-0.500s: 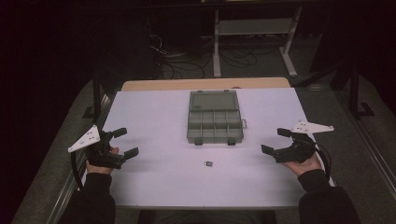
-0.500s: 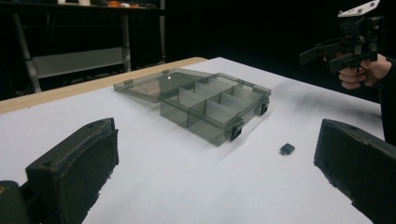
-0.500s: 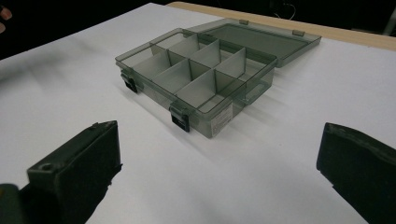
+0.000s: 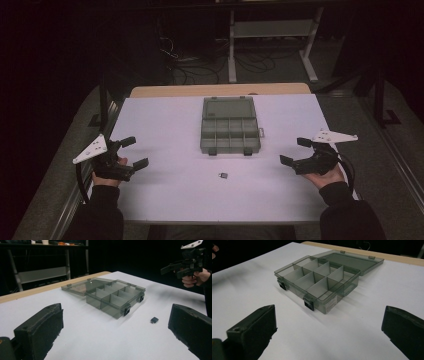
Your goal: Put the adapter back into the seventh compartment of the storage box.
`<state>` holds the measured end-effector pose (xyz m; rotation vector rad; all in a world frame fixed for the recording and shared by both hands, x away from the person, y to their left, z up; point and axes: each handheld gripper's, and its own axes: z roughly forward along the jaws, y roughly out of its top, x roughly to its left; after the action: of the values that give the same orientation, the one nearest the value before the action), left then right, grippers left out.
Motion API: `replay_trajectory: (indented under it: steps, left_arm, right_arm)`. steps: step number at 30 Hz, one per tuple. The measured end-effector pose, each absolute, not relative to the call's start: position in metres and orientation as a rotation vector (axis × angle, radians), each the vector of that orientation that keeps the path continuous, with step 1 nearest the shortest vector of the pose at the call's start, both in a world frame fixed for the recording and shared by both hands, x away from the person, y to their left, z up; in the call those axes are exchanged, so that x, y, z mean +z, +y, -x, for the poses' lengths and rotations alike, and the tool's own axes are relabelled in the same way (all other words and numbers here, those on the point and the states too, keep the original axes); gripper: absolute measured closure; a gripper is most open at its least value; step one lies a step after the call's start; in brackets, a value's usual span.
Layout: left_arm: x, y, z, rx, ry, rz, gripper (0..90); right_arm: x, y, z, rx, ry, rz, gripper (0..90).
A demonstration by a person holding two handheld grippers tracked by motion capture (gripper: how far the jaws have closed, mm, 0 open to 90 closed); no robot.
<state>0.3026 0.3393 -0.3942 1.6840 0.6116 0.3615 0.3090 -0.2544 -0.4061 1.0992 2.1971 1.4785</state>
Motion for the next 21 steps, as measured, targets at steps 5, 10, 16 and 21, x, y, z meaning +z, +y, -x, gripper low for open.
replay_trajectory:
  steps: [5,10,16,21]
  left_arm:
    - [-0.395,0.339,-0.303,0.355,0.606,-1.687,0.0]
    - [-0.395,0.339,-0.303,0.356,0.606,-1.689,0.0]
    - [-0.395,0.339,-0.303,0.358,0.608,-1.693,0.0]
    - [-0.395,0.338,-0.302,0.359,0.609,-1.699,0.0]
  right_arm:
    - [-0.406,-0.254,-0.309,1.482,2.204,-1.091,0.0]
    - [-0.405,-0.253,-0.309,1.479,2.2,-1.09,0.0]
    - [-0.399,-0.249,-0.309,1.471,2.206,-1.057,0.0]
    - [-0.386,-0.236,-0.309,1.452,2.258,-0.999,0.0]
